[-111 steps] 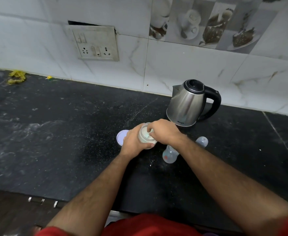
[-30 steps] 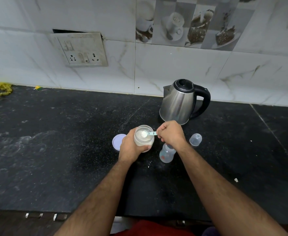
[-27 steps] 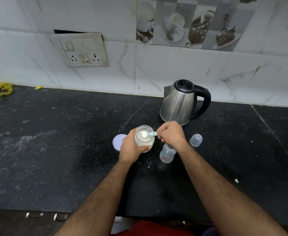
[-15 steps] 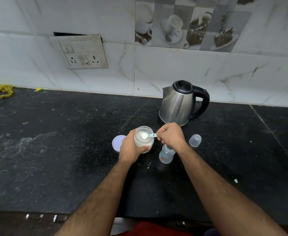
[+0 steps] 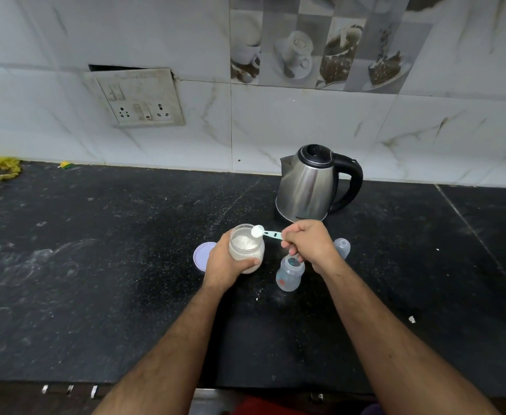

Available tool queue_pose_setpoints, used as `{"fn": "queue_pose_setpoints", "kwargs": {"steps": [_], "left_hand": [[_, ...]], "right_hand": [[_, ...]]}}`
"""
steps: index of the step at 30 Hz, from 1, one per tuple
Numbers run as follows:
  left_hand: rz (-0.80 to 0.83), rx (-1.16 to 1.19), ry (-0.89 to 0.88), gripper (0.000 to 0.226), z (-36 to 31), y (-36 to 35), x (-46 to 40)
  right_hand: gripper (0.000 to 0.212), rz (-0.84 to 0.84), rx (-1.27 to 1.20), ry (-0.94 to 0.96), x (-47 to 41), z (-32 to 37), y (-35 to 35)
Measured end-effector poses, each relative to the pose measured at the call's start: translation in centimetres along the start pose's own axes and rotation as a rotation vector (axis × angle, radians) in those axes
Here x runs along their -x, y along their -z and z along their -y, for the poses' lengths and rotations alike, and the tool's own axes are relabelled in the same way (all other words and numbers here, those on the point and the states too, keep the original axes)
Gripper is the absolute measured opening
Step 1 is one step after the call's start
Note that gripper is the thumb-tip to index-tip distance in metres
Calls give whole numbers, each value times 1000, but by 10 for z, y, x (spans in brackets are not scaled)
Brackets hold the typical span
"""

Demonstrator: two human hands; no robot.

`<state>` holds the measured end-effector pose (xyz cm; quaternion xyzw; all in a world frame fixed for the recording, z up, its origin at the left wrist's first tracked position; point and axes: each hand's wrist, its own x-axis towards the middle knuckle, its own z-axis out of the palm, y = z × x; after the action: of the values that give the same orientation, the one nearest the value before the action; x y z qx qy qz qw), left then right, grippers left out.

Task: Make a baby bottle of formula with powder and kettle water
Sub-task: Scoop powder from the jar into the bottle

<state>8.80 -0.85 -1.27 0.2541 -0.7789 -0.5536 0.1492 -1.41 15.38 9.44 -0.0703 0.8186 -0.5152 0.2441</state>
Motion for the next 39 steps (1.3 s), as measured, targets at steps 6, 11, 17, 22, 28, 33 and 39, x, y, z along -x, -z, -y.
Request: {"fn": "queue_pose_setpoints", "kwargs": {"steps": [6,11,17,22,28,33,39], "left_hand": [[-13,-24,35,111,4,-3,2],[-297,-63,46,89,8,-11,34],[-280,-4,-185,22,4,-38,68],[-98,-30,-194,34,-8,-61,62],[-23,-52,-198,45,-15,-75,52],[-35,-76,-212,50,-20,-77,52],[-35,-95,-187,41,-16,-78,51]], "right_hand": [[10,11,-128,10,11,-11,25],[7,-8,-163,-17,24,-29,47],[6,-32,-164,-41,31,-56,66],[6,-49,-133,-21,32,-70,69],[7,-130,-15,42,31,-74,65],[11,-216,143,207,34,-74,57],[6,-287,435,452,44,-74,51]]}}
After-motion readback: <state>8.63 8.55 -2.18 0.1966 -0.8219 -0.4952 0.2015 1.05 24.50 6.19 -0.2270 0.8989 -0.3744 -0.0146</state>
